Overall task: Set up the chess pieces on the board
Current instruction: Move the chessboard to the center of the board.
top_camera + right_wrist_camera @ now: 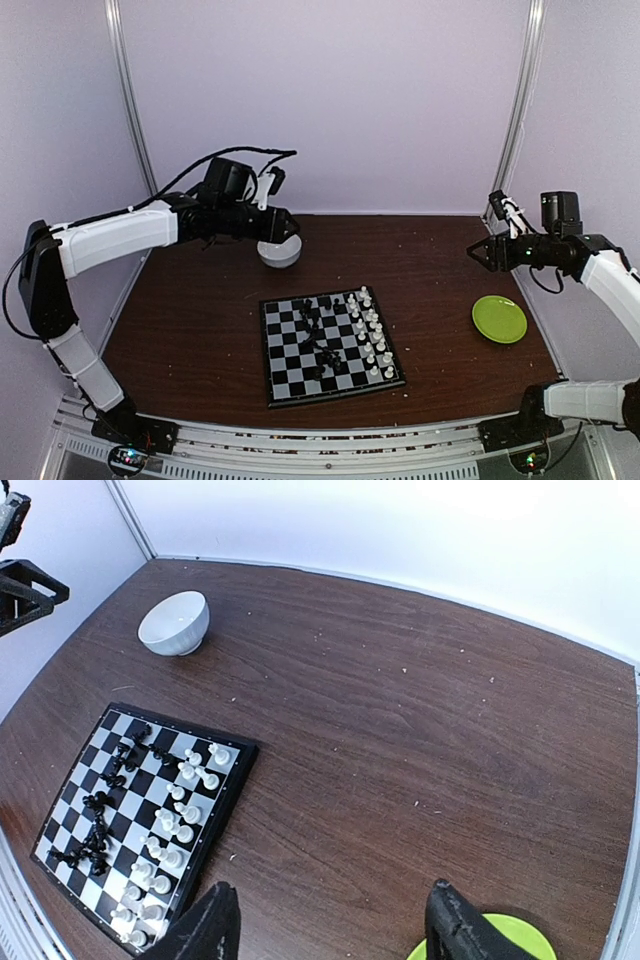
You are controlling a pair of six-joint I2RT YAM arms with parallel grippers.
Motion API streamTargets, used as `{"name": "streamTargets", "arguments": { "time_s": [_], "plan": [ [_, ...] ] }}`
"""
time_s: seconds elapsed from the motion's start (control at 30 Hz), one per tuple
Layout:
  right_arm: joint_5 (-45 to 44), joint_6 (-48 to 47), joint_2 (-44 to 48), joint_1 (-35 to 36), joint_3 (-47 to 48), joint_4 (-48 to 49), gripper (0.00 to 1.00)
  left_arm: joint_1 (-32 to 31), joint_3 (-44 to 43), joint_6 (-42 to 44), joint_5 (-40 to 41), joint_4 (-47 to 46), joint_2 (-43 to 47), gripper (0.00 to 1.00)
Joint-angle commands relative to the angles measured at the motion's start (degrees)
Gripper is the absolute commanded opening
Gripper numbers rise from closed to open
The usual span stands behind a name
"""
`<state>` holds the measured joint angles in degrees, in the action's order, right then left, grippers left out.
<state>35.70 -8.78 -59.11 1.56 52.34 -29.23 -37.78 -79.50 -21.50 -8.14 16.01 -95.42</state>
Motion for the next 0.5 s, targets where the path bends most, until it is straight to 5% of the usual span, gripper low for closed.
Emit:
{"name": "streamTargets", "arguments": {
  "time_s": [0.0, 0.13, 0.47],
  "plan": [
    [-1.47, -0.83, 1.47, -0.24, -2.95, 4.07, 0.63, -2.55, -9.52, 4.35, 0.07, 7.20, -7.46, 0.44],
    [-2.74, -1.99, 2.34, -0.22, -3.87, 4.26, 0.62, -5.37, -17.64, 7.76, 0.81, 15.51, -14.86, 0.41],
    [-3.61, -6.25, -1.96, -0.22, -1.86, 1.13, 0.57, -8.80, -24.81, 15.52, 0.11, 19.84, -25.87, 0.36]
  ]
}}
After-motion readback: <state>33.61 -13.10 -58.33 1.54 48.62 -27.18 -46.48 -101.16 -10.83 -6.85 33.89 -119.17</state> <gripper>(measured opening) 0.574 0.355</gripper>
